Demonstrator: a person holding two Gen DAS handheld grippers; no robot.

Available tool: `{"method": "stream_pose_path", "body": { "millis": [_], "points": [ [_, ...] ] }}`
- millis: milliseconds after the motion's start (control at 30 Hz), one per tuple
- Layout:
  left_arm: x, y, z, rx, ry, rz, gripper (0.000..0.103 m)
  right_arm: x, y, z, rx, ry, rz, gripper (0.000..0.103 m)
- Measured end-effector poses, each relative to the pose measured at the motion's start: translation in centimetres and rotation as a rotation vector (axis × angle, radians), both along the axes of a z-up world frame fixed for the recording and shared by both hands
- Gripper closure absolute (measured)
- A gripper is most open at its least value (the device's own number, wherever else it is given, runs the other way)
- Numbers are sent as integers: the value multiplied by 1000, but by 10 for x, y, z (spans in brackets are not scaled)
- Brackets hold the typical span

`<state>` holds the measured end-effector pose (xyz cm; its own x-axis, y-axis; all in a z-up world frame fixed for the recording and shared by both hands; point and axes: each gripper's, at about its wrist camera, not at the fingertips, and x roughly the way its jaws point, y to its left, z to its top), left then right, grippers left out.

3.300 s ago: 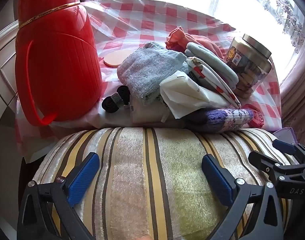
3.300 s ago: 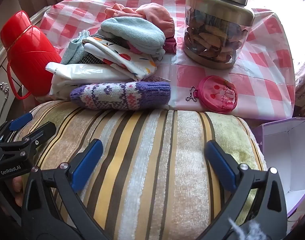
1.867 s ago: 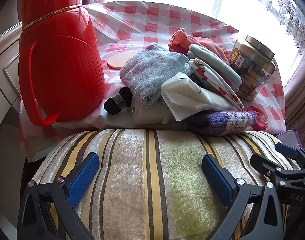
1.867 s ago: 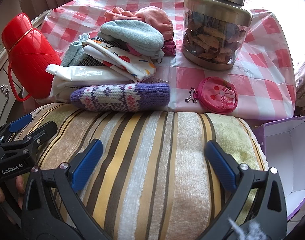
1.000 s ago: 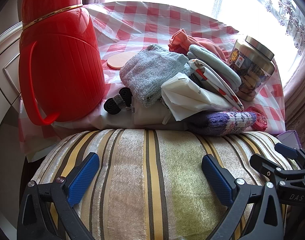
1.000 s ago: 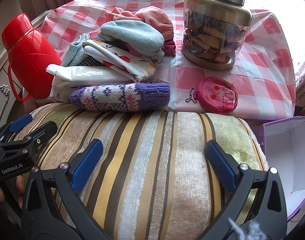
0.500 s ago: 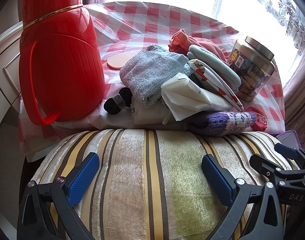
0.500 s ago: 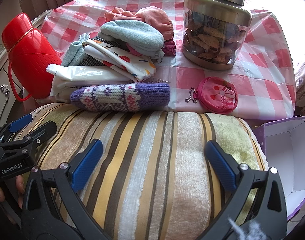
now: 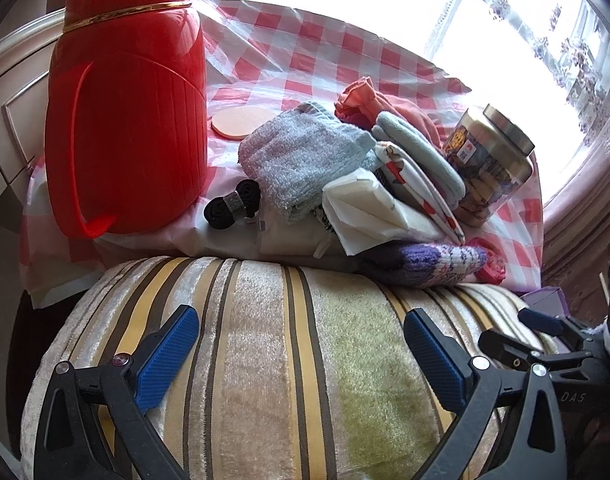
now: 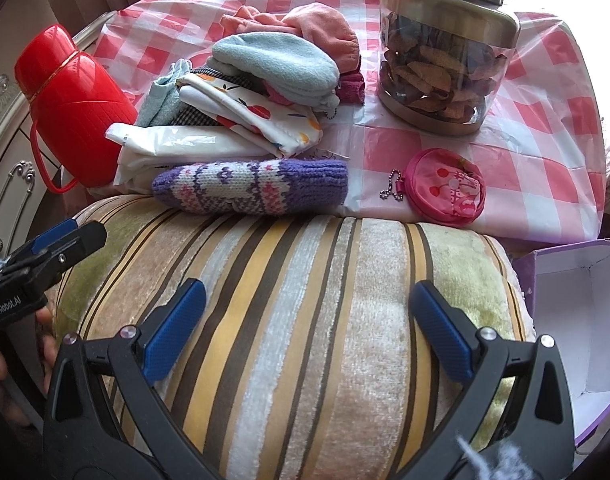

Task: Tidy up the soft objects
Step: 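Grasp the white packet with the left tool while the right tool grasps the fruit-print cloth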

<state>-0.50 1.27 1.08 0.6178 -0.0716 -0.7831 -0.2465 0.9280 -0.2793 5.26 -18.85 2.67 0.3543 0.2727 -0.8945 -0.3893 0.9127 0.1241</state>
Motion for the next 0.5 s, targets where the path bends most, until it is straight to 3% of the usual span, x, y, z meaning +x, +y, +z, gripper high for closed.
{"method": "stream_pose_path", "body": {
  "millis": [133,233,367,500],
  "points": [
    [5,6,1,-55,4,1,0,5,-8,5,60,8,59,0],
    [17,8,2,-89,8,2,0,13,-21,8,103,29,42,0],
    [35,21,-2,-279,-6,0,0,26,-36,9,134,52,36,0],
    [58,24,-10,-379,13,1,0,36,-43,12,140,49,55,0]
  ]
}}
